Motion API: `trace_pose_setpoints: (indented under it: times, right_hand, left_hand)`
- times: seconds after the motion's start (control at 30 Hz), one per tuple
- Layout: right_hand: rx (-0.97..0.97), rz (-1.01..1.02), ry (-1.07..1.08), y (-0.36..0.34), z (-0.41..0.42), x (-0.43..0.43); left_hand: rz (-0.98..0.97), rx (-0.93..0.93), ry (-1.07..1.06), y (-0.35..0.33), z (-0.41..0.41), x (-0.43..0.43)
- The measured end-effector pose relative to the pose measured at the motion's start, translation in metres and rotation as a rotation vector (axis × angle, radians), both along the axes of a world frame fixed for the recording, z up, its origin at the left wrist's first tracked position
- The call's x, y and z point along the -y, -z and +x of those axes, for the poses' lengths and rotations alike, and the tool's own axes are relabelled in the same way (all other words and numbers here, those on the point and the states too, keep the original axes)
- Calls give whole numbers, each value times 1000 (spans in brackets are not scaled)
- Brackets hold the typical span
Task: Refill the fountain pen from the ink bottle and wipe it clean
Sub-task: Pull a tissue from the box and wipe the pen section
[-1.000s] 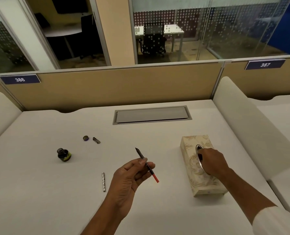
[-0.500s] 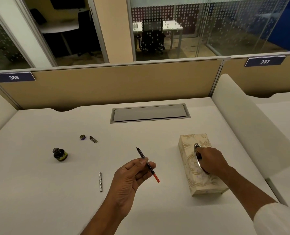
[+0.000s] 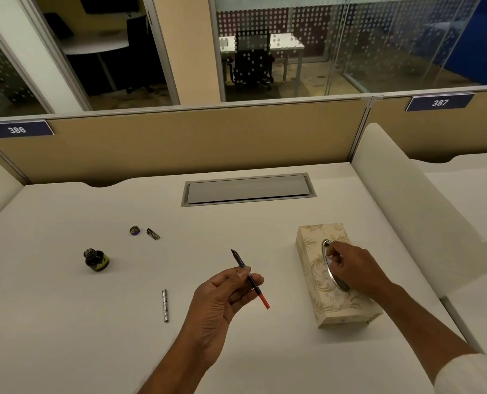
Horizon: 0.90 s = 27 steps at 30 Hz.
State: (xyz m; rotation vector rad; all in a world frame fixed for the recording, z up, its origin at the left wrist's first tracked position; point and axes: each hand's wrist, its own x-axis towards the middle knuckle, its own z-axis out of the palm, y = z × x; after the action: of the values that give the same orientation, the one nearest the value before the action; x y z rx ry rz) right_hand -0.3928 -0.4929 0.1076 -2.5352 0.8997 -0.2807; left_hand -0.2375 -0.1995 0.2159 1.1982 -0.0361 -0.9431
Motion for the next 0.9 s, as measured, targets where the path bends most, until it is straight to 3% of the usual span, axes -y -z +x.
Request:
trace_pose_setpoints:
  times: [0.33, 0.6, 0.77, 0.9]
  right_hand:
    - [194, 9, 108, 2, -4, -22]
    - [375, 197, 250, 5, -3, -33]
    - [408, 233, 281, 9, 0, -37]
    - [368, 150, 274, 11, 2, -37]
  left_hand:
    - [1, 11, 23, 3, -1, 2]
    - [-3, 3, 31, 4, -2, -2]
    - [-2, -2, 31, 5, -1, -3]
    - [-15, -6, 31, 3, -2, -2]
